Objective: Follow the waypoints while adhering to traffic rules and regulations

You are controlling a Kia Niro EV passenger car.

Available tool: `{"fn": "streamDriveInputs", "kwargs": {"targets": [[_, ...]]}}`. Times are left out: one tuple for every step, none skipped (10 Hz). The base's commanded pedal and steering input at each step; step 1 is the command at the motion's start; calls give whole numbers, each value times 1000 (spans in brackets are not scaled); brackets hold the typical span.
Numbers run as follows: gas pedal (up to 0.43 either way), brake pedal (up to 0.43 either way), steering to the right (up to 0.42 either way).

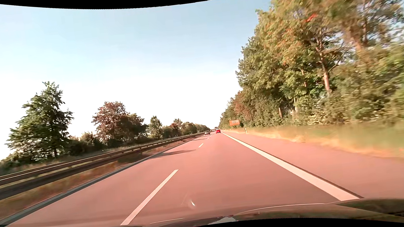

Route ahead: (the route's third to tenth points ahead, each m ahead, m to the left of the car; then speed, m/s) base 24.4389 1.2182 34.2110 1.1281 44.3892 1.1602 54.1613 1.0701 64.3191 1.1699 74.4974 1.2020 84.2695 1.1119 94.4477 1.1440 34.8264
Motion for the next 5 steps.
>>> {"fn": "streamDriveInputs", "kwargs": {"targets": [[339, 6, -1], [339, 6, -1], [339, 6, 0], [339, 6, 0], [339, 6, -1]]}}
